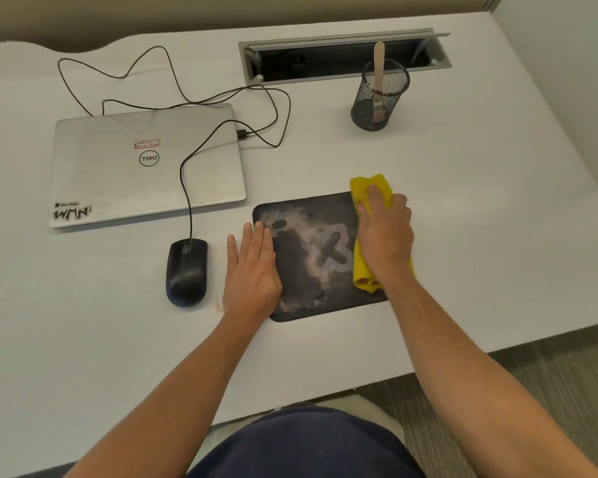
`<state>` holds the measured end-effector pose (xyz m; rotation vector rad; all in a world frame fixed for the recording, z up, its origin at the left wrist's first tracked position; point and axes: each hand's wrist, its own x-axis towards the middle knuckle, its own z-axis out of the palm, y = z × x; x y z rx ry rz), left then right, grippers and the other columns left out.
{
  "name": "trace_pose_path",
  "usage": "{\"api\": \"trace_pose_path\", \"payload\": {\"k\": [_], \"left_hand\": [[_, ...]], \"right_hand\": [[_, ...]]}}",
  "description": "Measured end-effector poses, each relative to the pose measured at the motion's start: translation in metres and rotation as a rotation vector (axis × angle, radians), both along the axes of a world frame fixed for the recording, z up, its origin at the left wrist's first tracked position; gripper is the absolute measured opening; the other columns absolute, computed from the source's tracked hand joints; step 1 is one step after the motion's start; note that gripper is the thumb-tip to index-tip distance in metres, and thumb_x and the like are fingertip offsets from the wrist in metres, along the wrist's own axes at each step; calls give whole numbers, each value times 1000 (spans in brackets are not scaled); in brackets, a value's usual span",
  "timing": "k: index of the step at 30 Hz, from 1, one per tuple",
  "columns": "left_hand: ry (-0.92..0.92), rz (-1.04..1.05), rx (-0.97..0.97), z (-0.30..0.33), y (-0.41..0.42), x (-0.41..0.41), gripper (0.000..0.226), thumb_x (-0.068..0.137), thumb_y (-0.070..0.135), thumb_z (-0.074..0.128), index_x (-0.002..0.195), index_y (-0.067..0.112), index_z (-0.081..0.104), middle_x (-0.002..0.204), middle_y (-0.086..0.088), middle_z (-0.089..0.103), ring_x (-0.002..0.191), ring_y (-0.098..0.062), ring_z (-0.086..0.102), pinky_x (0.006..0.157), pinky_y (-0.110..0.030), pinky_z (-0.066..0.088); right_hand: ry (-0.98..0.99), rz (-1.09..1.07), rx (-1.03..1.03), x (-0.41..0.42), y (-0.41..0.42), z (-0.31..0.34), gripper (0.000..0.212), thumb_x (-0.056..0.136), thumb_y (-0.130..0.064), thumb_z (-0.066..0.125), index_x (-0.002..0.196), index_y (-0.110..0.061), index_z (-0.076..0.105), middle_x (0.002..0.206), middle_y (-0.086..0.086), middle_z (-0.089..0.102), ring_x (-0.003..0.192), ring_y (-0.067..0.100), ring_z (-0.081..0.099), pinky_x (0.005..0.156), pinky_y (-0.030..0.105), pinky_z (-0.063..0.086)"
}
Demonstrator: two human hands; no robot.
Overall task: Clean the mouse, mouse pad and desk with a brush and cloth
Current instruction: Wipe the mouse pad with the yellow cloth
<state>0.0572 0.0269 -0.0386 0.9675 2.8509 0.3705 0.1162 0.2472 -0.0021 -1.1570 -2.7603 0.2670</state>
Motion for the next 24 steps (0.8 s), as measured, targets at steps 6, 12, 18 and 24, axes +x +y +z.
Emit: {"api": "trace_pose_path", "payload": {"k": [6,12,18,24], "left_hand": [[-1,-22,-12,-1,-2,-2,58,99,22,29,152,5,17,160,-13,13,149,-28,0,119,-48,-7],[-16,20,18,1,-1,-1,53,100,17,25,151,5,23,159,-13,19,149,-29,6,119,-49,-2],[-19,39,18,1,-2,0,52,103,23,17,153,9,16,161,-8,13,149,-25,-2,119,-47,-6],[-18,35,25,0,0,0,52,103,21,21,153,9,14,162,-8,11,149,-24,-4,119,-46,-6]], "right_hand": [[-38,361,13,-35,-98,-3,45,98,-44,41,137,-23,43,117,16,50,90,31,52,67,40,45],[-74,294,53,-31,-64,-9,43,97,-46,40,134,-26,49,115,13,51,93,32,50,67,41,42],[-79,96,14,-12,3,-9,41,100,-42,38,136,-24,45,121,17,47,99,37,49,75,46,46],[-83,-64,48,2,39,-2,38,101,-36,38,134,-19,45,119,20,45,100,40,48,73,45,44]]}}
